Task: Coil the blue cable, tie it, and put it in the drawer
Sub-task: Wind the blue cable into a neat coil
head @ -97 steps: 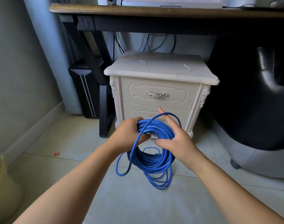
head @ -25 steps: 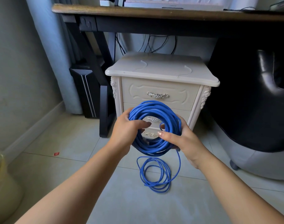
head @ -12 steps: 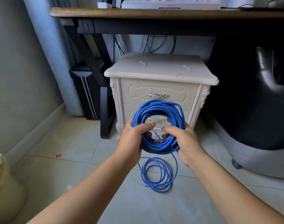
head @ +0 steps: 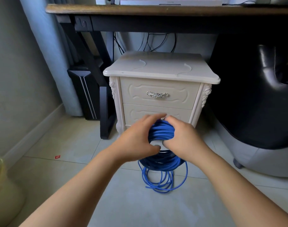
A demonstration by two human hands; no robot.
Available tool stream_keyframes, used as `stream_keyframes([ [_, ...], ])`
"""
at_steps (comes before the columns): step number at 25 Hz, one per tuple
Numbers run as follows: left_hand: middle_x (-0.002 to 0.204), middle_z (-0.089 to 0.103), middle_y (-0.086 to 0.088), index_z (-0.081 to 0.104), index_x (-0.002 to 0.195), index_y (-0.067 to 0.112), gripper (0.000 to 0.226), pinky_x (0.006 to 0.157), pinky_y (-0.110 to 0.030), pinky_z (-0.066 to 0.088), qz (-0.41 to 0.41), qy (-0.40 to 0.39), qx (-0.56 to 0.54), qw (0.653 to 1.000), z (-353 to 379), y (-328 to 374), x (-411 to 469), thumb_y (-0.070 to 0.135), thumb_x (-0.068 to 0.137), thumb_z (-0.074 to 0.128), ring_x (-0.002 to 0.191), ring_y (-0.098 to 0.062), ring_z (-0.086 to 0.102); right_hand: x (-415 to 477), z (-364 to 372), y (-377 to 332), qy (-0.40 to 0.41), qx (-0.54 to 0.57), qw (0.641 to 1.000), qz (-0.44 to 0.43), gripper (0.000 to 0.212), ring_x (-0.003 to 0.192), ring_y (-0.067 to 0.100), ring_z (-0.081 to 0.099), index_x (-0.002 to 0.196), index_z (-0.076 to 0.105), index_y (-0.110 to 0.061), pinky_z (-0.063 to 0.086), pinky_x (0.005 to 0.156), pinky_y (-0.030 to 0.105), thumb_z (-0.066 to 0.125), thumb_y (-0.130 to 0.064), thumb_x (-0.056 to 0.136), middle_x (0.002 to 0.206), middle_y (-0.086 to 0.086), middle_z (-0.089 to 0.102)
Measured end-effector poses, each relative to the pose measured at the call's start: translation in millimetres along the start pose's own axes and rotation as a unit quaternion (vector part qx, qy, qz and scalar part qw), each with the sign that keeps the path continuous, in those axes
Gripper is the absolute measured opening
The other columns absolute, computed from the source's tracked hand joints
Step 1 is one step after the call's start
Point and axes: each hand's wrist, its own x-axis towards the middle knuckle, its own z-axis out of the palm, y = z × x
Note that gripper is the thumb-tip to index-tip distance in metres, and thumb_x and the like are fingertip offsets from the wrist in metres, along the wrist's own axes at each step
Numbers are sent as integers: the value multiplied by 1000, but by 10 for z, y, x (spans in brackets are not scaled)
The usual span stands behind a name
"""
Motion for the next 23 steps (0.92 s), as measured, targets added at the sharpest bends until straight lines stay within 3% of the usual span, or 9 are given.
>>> stream_keyframes([
  [2,111,66,9,52,131,33,63,85,-29,51,-13,43,47,998,69,20,-11,17,72,67,98,-9,62,-46,40,-81,-7,-28,1000,-14,38,81,18,58,103,47,-37,46,68,31,63,-18,74,88,-10,59],
  [6,71,66,7,66,94,24,30,57,-18,46,-82,107,-79,988,9,40,-4,5,71,68,60,-3,57,-51,-48,-68,-7,74,997,9,47,80,13,64,102,44,-37,52,76,35,73,-42,66,91,-11,64],
  [9,71,69,3,68,90,21,28,61,-22,47,-130,145,-194,962,-31,39,3,0,72,72,60,-7,58,-26,-146,35,-92,154,983,46,51,80,9,70,97,59,-38,56,82,37,72,-66,56,86,-11,71],
  [11,69,67,3,70,88,20,26,67,-30,49,-165,179,-280,929,-48,27,17,-1,75,73,63,-11,58,-44,-128,88,-123,245,959,70,51,88,14,71,96,62,-39,57,85,45,71,-69,55,88,-7,74],
  [15,60,56,-1,69,86,15,17,65,-36,48,-247,247,-401,847,-51,24,41,0,78,71,59,-19,51,-87,6,64,-96,397,907,98,62,99,18,70,112,56,-35,60,79,48,79,-59,61,109,3,71],
  [17,62,52,-3,68,88,13,15,66,-36,47,-279,278,-444,805,-16,32,50,1,80,69,58,-19,49,-103,120,-1,-42,461,881,102,65,94,17,71,116,56,-30,60,77,45,85,-48,60,105,-1,71],
  [20,67,53,-4,65,92,12,13,67,-37,46,-298,289,-465,782,84,65,24,3,84,66,61,-18,51,-54,277,-6,36,480,869,112,65,96,19,71,115,58,-27,56,86,41,90,-33,58,97,-3,72],
  [23,70,55,-4,64,97,14,13,70,-38,48,-313,266,-473,779,181,68,-13,8,86,67,67,-20,55,4,322,58,59,480,865,135,44,92,32,69,105,61,-22,55,89,45,79,-18,64,90,6,68],
])
